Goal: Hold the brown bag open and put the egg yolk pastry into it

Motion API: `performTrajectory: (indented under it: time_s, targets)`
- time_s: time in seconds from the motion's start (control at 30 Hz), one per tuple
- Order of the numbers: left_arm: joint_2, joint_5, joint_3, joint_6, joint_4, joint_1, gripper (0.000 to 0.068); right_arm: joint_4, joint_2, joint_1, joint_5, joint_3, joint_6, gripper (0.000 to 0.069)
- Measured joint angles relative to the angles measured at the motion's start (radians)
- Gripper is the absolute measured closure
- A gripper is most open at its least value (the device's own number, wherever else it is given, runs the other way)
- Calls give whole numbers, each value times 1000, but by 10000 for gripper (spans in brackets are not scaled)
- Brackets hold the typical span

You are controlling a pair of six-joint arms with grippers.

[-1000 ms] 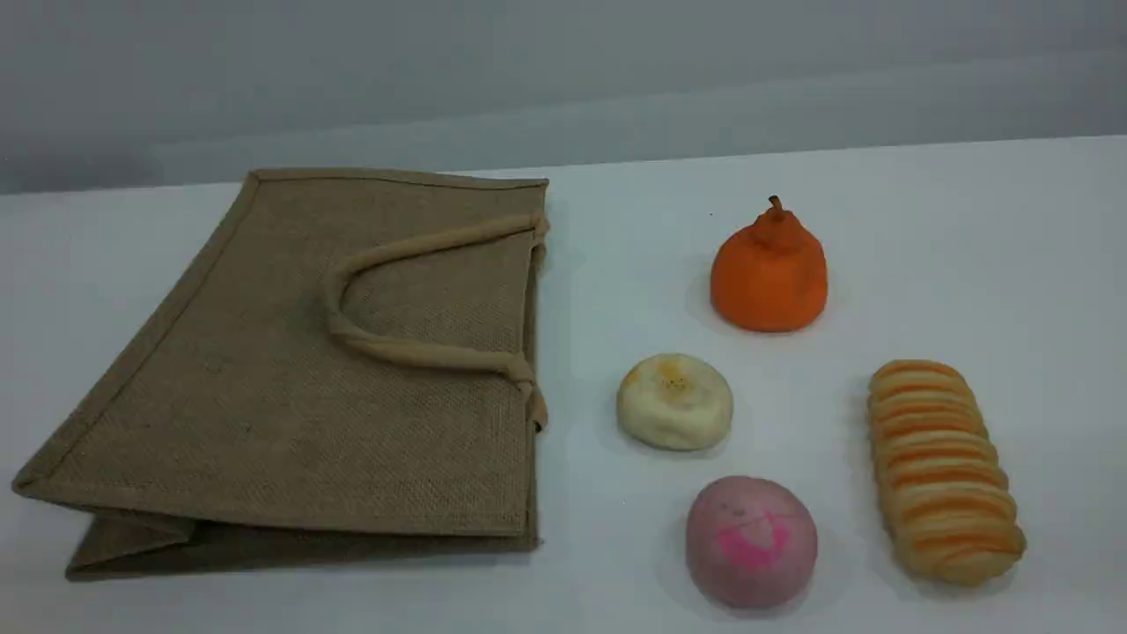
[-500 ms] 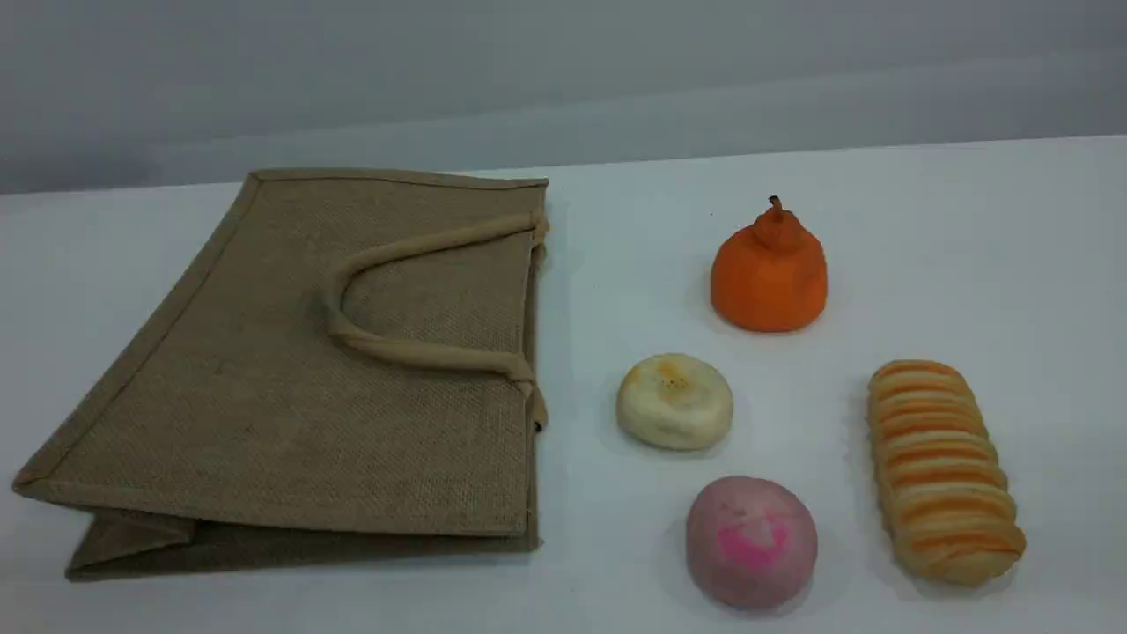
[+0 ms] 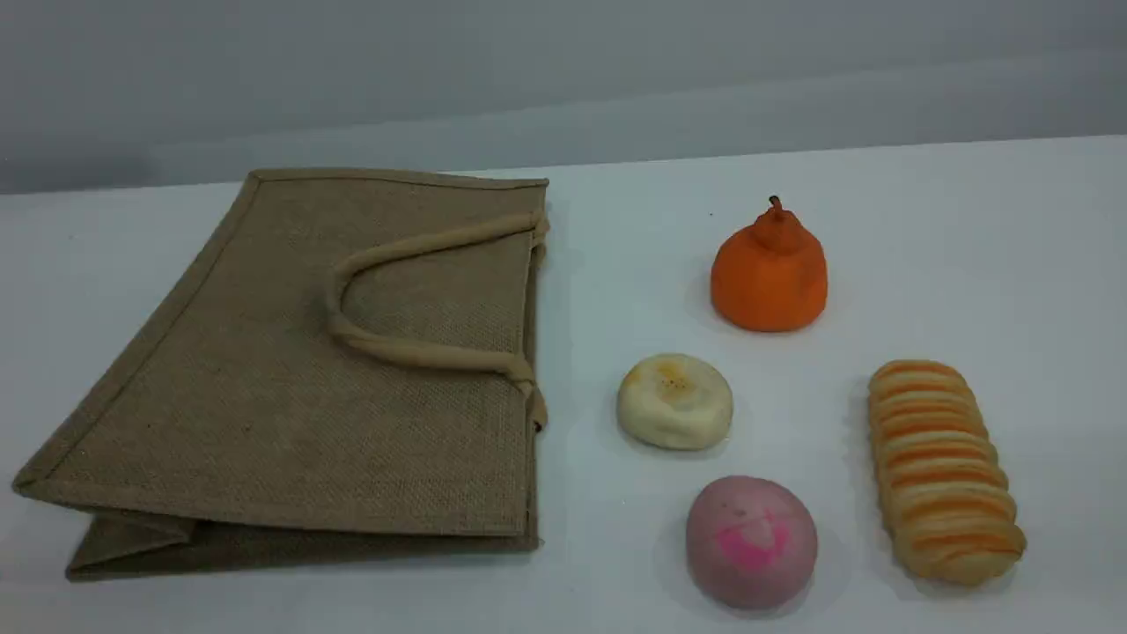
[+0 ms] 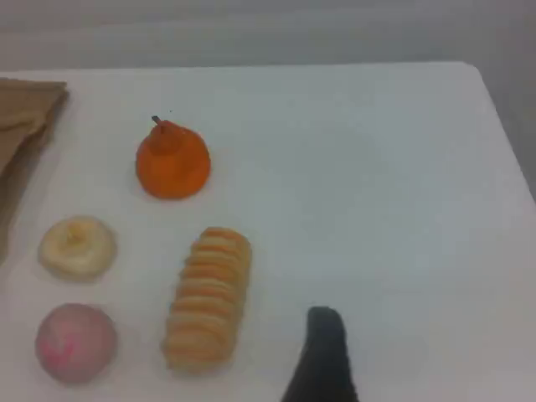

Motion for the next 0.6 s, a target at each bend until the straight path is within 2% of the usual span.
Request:
performTrajectory:
  time_s: [0.47, 0.6]
  targets:
    - [0, -1, 0, 0, 0, 0, 122, 0, 0, 0, 0, 0, 1, 176]
    - [2, -17, -10, 35, 0, 0, 122, 1, 0, 0, -4, -3, -20, 181]
